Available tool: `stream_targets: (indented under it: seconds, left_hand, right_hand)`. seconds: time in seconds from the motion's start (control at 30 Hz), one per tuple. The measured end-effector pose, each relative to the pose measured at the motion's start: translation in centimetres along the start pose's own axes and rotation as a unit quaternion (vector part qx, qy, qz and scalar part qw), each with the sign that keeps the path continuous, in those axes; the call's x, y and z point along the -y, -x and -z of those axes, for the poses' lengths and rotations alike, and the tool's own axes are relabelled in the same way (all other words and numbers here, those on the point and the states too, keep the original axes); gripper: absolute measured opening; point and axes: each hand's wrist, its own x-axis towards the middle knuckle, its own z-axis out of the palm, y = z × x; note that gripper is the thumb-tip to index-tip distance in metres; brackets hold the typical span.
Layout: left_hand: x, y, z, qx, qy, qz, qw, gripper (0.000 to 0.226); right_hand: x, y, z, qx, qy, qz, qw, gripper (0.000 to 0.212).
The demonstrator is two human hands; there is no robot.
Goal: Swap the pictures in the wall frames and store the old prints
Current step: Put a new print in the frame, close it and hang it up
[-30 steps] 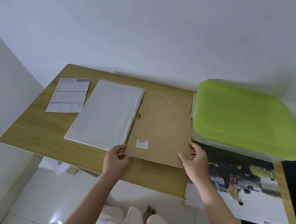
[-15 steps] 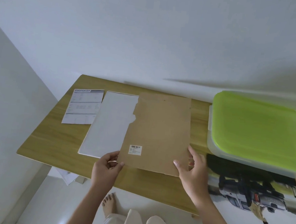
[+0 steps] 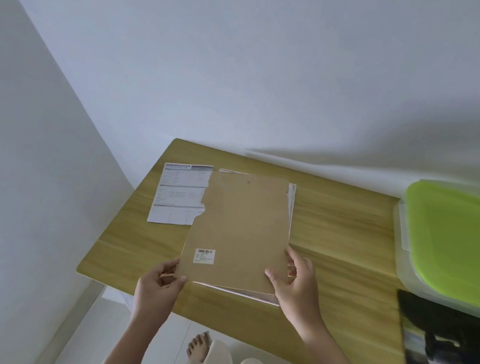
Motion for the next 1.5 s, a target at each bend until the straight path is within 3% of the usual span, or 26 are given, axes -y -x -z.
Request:
stream_targets:
  seconds: [0.37, 0.57, 0.8, 1.07, 1.5]
  left_hand:
    - [0.8, -5.4, -0.3, 0.119, -0.215, -0.035, 0.969, 0.027]
    - [0.9, -7.1, 0.3, 0.122, -0.212, -0.049, 0.968, 0.018]
    - [0.7, -8.7, -0.2, 0.164, -0.231, -0.122, 0.951, 0.045]
    - [0.5, -10.3, -1.2, 0.188, -0.266, -0.145, 0.934, 0.049]
    - [0.6, -10.7, -1.7, 0.173, -0.309, -0.162, 0.921, 0.052]
  right_hand:
    - [-1.2, -0.6, -0.6, -0.029, 0.048, -0.061, 0.997, 0.065]
    - [-1.2, 0.0, -1.9, -0.037, 0.074, -0.064, 0.995, 0.068]
    - [-1.6, -0.2, -2.6, -0.033, 0.07, -0.082, 0.994, 0.071]
    - [-2.3, -1.5, -1.3, -0.035, 0.005, -0.1, 0.994, 0.069]
    - [-2.1, -2.2, -0.5, -0.008, -0.009, -0.103, 0.995, 0.07]
